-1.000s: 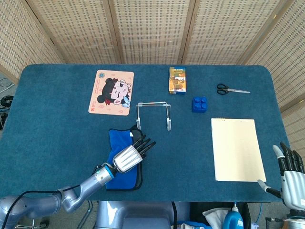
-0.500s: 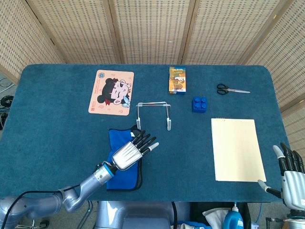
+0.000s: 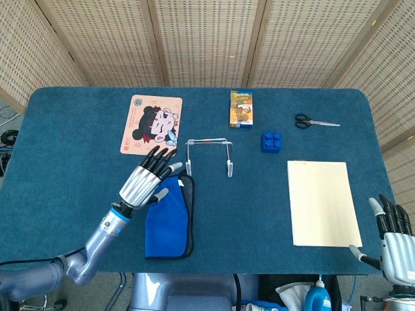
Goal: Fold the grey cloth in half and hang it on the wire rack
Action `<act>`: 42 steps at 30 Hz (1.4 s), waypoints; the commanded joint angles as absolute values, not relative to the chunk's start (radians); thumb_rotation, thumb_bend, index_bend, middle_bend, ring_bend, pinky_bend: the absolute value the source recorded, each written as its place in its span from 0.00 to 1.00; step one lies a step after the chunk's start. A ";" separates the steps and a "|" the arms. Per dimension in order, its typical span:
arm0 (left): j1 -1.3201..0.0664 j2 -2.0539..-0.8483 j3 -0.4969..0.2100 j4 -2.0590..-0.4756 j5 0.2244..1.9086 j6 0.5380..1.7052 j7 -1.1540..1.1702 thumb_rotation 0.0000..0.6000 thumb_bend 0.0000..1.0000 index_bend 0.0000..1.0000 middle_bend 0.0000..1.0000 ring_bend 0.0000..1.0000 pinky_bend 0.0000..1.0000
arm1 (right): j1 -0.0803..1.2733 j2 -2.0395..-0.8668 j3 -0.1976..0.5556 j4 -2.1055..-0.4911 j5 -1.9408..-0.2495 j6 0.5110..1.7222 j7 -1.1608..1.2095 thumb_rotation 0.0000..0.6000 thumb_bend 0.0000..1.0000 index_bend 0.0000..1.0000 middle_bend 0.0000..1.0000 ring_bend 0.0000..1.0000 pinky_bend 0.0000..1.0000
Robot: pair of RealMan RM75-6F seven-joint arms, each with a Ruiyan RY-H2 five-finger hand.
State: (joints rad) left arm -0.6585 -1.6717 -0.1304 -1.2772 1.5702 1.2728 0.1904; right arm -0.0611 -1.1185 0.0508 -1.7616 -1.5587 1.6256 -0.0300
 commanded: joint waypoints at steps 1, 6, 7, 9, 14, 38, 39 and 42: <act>-0.624 -1.615 -0.161 -1.317 1.466 1.225 0.155 1.00 0.32 0.38 0.00 0.00 0.00 | -0.060 -1.119 0.050 -1.762 -1.560 1.624 -0.033 1.00 0.00 0.00 0.00 0.00 0.00; -0.607 -1.567 -0.180 -1.338 1.302 1.099 0.151 1.00 0.34 0.39 0.00 0.00 0.00 | -0.058 -1.122 0.050 -1.764 -1.561 1.621 -0.043 1.00 0.00 0.00 0.00 0.00 0.00; -0.609 -1.559 -0.184 -1.340 1.275 1.072 0.150 1.00 0.35 0.39 0.00 0.00 0.00 | -0.057 -1.123 0.050 -1.764 -1.560 1.620 -0.044 1.00 0.00 0.00 0.00 0.00 0.00; -0.620 -1.535 -0.186 -1.350 1.216 0.999 0.161 1.00 0.36 0.39 0.00 0.00 0.00 | -0.056 -1.124 0.050 -1.763 -1.557 1.616 -0.047 1.00 0.00 0.00 0.00 0.00 0.00; -0.653 -1.519 -0.199 -1.343 1.107 0.907 0.227 1.00 0.37 0.38 0.00 0.00 0.00 | -0.052 -1.128 0.051 -1.762 -1.551 1.608 -0.058 1.00 0.00 0.00 0.00 0.00 0.00; -0.754 -1.595 -0.195 -1.291 0.945 0.813 0.347 1.00 0.41 0.42 0.00 0.00 0.00 | -0.048 -1.133 0.055 -1.756 -1.532 1.597 -0.065 1.00 0.00 0.00 0.00 0.00 0.00; -0.756 -1.597 -0.193 -1.290 0.942 0.813 0.353 1.00 0.41 0.42 0.00 0.00 0.00 | -0.048 -1.133 0.055 -1.757 -1.532 1.597 -0.064 1.00 0.00 0.00 0.00 0.00 0.00; -0.761 -1.603 -0.191 -1.292 0.935 0.815 0.357 1.00 0.41 0.45 0.00 0.00 0.00 | -0.047 -1.134 0.055 -1.755 -1.531 1.596 -0.064 1.00 0.00 0.00 0.00 0.00 0.00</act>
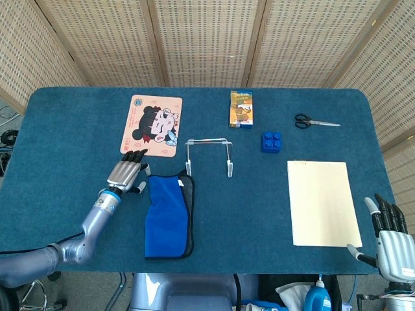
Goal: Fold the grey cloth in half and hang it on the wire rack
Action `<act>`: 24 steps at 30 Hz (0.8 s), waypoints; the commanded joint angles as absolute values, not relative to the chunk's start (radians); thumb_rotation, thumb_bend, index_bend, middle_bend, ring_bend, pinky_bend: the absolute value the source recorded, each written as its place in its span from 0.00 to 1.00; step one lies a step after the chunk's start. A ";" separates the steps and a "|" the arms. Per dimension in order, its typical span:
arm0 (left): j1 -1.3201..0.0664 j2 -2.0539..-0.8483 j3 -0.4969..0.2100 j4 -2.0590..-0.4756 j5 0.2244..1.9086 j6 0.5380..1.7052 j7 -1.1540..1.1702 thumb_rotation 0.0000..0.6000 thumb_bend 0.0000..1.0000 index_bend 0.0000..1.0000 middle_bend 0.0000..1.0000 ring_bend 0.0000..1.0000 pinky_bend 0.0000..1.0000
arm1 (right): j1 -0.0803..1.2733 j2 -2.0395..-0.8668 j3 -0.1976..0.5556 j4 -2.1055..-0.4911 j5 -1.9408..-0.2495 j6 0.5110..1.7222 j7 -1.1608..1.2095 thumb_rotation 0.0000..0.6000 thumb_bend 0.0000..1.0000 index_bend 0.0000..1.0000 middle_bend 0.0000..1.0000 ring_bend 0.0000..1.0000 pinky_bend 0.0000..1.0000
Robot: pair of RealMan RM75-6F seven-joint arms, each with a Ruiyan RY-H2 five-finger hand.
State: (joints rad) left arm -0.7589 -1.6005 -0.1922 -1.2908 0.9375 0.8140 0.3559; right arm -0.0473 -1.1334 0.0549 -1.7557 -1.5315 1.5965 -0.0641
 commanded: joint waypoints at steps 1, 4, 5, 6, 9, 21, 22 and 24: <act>-0.763 -1.605 -0.191 -1.292 0.935 0.816 0.357 1.00 0.41 0.47 0.00 0.00 0.00 | -0.047 -1.134 0.054 -1.755 -1.531 1.595 -0.064 1.00 0.00 0.00 0.00 0.00 0.00; -0.767 -1.609 -0.189 -1.293 0.932 0.818 0.357 1.00 0.41 0.50 0.00 0.00 0.00 | -0.047 -1.134 0.054 -1.755 -1.531 1.595 -0.065 1.00 0.00 0.00 0.00 0.00 0.00; -0.768 -1.611 -0.188 -1.293 0.931 0.818 0.359 1.00 0.41 0.50 0.00 0.00 0.00 | -0.047 -1.134 0.054 -1.755 -1.531 1.596 -0.065 1.00 0.00 0.00 0.00 0.00 0.00; -0.771 -1.615 -0.187 -1.293 0.929 0.820 0.363 1.00 0.41 0.51 0.00 0.00 0.00 | -0.047 -1.134 0.054 -1.754 -1.531 1.595 -0.065 1.00 0.00 0.00 0.00 0.00 0.00; -0.775 -1.622 -0.185 -1.288 0.925 0.828 0.372 1.00 0.42 0.55 0.00 0.00 0.00 | -0.047 -1.135 0.054 -1.754 -1.530 1.595 -0.064 1.00 0.00 0.00 0.00 0.00 0.00; -0.802 -1.642 -0.179 -1.258 0.916 0.867 0.444 1.00 0.45 0.60 0.00 0.00 0.00 | -0.044 -1.137 0.054 -1.752 -1.526 1.590 -0.068 1.00 0.00 0.00 0.00 0.00 0.00; -0.806 -1.643 -0.178 -1.253 0.919 0.872 0.454 1.00 0.45 0.60 0.00 0.00 0.00 | -0.044 -1.137 0.055 -1.752 -1.524 1.589 -0.067 1.00 0.00 0.00 0.00 0.00 0.00; -0.811 -1.645 -0.179 -1.245 0.919 0.876 0.464 1.00 0.45 0.61 0.00 0.00 0.00 | -0.043 -1.137 0.055 -1.752 -1.522 1.588 -0.068 1.00 0.00 0.00 0.00 0.00 0.00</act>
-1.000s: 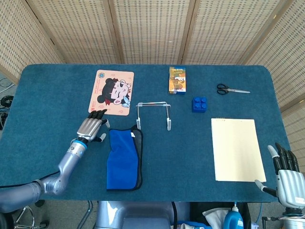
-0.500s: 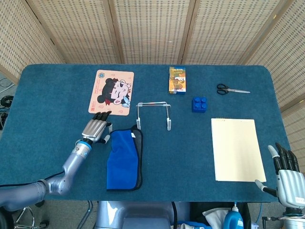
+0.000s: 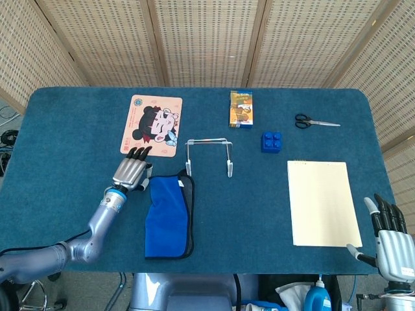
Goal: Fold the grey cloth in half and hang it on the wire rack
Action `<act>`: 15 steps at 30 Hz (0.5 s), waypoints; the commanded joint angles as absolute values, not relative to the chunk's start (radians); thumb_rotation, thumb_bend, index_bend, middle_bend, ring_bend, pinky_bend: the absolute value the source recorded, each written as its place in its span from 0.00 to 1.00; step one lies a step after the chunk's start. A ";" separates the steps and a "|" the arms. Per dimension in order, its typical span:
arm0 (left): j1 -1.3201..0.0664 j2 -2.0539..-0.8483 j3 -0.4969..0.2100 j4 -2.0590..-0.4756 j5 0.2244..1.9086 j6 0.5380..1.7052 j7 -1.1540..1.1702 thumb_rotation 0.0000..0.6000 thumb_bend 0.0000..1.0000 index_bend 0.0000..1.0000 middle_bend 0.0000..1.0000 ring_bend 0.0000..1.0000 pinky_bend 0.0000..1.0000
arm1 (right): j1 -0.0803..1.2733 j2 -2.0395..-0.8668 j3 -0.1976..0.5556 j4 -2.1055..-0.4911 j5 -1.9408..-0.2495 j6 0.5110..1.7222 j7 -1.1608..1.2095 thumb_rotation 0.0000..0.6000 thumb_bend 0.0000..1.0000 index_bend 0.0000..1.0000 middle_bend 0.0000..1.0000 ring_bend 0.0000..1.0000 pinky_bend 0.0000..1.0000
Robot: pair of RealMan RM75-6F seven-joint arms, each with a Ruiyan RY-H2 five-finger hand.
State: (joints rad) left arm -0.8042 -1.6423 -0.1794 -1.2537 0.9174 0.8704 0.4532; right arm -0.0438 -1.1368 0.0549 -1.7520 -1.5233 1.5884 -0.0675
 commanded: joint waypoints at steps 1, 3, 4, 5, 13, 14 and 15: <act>-0.813 -1.646 -0.179 -1.241 0.919 0.878 0.470 1.00 0.45 0.61 0.00 0.00 0.00 | -0.043 -1.137 0.055 -1.751 -1.522 1.587 -0.068 1.00 0.00 0.00 0.00 0.00 0.00; -0.815 -1.647 -0.180 -1.238 0.916 0.879 0.474 1.00 0.45 0.61 0.00 0.00 0.00 | -0.043 -1.138 0.055 -1.751 -1.521 1.586 -0.068 1.00 0.00 0.00 0.00 0.00 0.00; -0.815 -1.648 -0.181 -1.237 0.914 0.879 0.475 1.00 0.45 0.61 0.00 0.00 0.00 | -0.043 -1.138 0.055 -1.750 -1.521 1.586 -0.068 1.00 0.00 0.00 0.00 0.00 0.00; -0.816 -1.649 -0.181 -1.235 0.912 0.878 0.477 1.00 0.45 0.61 0.00 0.00 0.00 | -0.043 -1.138 0.056 -1.750 -1.520 1.586 -0.068 1.00 0.00 0.00 0.00 0.00 0.00; -0.827 -1.669 -0.182 -1.196 0.934 0.893 0.480 1.00 0.45 0.62 0.00 0.00 0.00 | -0.041 -1.140 0.055 -1.749 -1.518 1.582 -0.071 1.00 0.00 0.00 0.00 0.00 0.00; -0.829 -1.673 -0.182 -1.190 0.939 0.897 0.480 1.00 0.45 0.62 0.00 0.00 0.00 | -0.040 -1.140 0.055 -1.749 -1.517 1.581 -0.071 1.00 0.00 0.00 0.00 0.00 0.00; -0.831 -1.676 -0.183 -1.180 0.944 0.901 0.482 1.00 0.45 0.62 0.00 0.00 0.00 | -0.040 -1.140 0.056 -1.749 -1.516 1.581 -0.072 1.00 0.00 0.00 0.00 0.00 0.00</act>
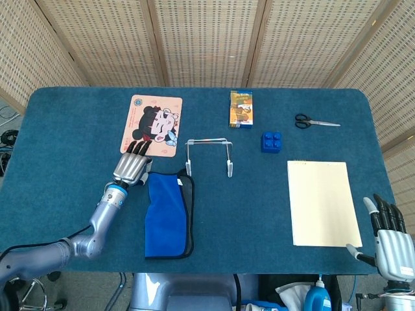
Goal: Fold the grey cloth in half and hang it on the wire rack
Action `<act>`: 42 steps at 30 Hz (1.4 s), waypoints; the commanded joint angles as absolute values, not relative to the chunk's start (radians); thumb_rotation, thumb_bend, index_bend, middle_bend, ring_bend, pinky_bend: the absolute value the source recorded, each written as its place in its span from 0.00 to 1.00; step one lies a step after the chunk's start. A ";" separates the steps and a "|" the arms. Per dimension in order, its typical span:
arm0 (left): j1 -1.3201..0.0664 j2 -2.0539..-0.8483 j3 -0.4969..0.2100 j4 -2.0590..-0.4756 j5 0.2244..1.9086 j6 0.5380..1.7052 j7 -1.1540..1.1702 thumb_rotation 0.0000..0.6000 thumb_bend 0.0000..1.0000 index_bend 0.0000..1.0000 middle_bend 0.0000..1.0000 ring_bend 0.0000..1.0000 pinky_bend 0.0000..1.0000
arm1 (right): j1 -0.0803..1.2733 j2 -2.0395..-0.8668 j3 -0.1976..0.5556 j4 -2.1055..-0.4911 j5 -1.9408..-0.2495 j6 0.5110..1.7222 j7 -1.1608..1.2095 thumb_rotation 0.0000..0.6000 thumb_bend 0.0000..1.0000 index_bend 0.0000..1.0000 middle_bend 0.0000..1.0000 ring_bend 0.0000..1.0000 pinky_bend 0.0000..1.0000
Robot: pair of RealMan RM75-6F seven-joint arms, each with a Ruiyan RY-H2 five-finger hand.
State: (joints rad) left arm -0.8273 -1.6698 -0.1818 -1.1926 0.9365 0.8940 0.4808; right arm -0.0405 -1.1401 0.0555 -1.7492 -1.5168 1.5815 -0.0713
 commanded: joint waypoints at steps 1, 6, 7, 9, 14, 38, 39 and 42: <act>-0.833 -1.680 -0.184 -1.172 0.948 0.908 0.488 1.00 0.45 0.62 0.00 0.00 0.00 | -0.040 -1.141 0.056 -1.749 -1.515 1.581 -0.072 1.00 0.00 0.00 0.00 0.00 0.00; -0.847 -1.701 -0.194 -1.128 0.945 0.913 0.511 1.00 0.45 0.62 0.00 0.00 0.00 | -0.039 -1.141 0.056 -1.747 -1.511 1.577 -0.073 1.00 0.00 0.00 0.00 0.00 0.00; -0.848 -1.706 -0.195 -1.121 0.944 0.912 0.513 1.00 0.45 0.62 0.00 0.00 0.00 | -0.038 -1.142 0.057 -1.747 -1.510 1.576 -0.073 1.00 0.00 0.00 0.00 0.00 0.00; -0.849 -1.711 -0.194 -1.115 0.944 0.906 0.513 1.00 0.44 0.55 0.00 0.00 0.00 | -0.038 -1.141 0.058 -1.747 -1.507 1.575 -0.073 1.00 0.00 0.00 0.00 0.00 0.00; -0.846 -1.716 -0.181 -1.102 0.971 0.900 0.497 1.00 0.39 0.03 0.00 0.00 0.00 | -0.036 -1.142 0.059 -1.745 -1.503 1.571 -0.070 1.00 0.00 0.00 0.00 0.00 0.00; -0.774 -1.610 -0.246 -1.379 0.861 0.979 0.449 1.00 0.37 0.17 0.00 0.00 0.00 | -0.041 -1.134 0.052 -1.753 -1.525 1.585 -0.058 1.00 0.00 0.00 0.00 0.00 0.00; -0.777 -1.621 -0.251 -1.377 0.848 0.987 0.459 1.00 0.37 0.16 0.00 0.00 0.00 | -0.041 -1.133 0.051 -1.753 -1.525 1.585 -0.057 1.00 0.00 0.00 0.00 0.00 0.00; -0.794 -1.666 -0.258 -1.347 0.801 1.008 0.506 1.00 0.37 0.14 0.00 0.00 0.00 | -0.040 -1.133 0.052 -1.751 -1.519 1.581 -0.055 1.00 0.00 0.00 0.00 0.00 0.00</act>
State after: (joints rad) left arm -0.7831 -1.6396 -0.2495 -1.3632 0.8298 0.9929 0.4780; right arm -0.0400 -1.1332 0.0522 -1.7510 -1.5198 1.5815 -0.0549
